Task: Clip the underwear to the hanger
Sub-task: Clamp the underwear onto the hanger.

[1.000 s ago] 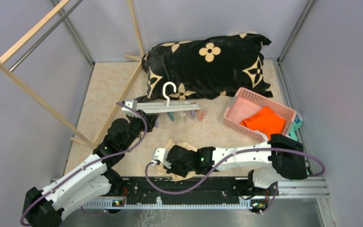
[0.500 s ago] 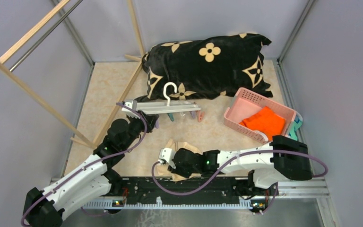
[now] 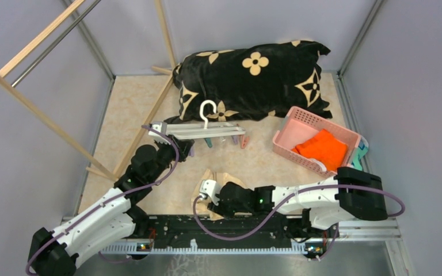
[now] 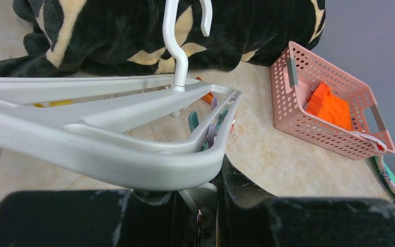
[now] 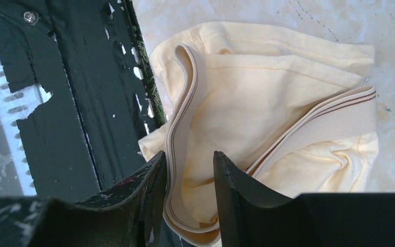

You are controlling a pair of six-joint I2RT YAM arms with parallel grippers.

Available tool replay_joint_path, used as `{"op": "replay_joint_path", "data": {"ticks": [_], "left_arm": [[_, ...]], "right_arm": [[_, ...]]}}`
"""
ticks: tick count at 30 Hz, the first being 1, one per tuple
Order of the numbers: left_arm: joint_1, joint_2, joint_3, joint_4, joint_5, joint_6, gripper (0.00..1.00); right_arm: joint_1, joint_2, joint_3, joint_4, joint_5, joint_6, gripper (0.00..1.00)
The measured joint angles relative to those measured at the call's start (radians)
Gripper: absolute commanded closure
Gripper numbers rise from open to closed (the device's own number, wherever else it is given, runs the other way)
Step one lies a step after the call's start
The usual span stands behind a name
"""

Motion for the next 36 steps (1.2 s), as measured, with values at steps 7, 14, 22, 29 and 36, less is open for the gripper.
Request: {"op": "replay_joint_path", "data": {"ticks": [7, 14, 22, 29, 36], "left_arm": [[0.004, 0.013, -0.005, 0.015, 0.009, -0.008, 1.00], [0.006, 0.017, -0.010, 0.026, 0.010, -0.011, 1.00], [0.007, 0.026, -0.013, 0.037, 0.015, -0.012, 1.00], [0.010, 0.027, -0.018, 0.045, 0.017, -0.015, 1.00], [0.013, 0.027, -0.020, 0.048, 0.020, -0.015, 1.00]], "right_arm": [[0.010, -0.057, -0.095, 0.120, 0.039, 0.003, 0.56], [0.020, -0.054, -0.140, 0.235, 0.094, -0.008, 0.56], [0.024, -0.014, -0.138, 0.291, 0.070, -0.027, 0.56], [0.026, 0.047, -0.118, 0.282, 0.048, -0.027, 0.56], [0.031, 0.049, -0.117, 0.283, 0.063, -0.033, 1.00]]}}
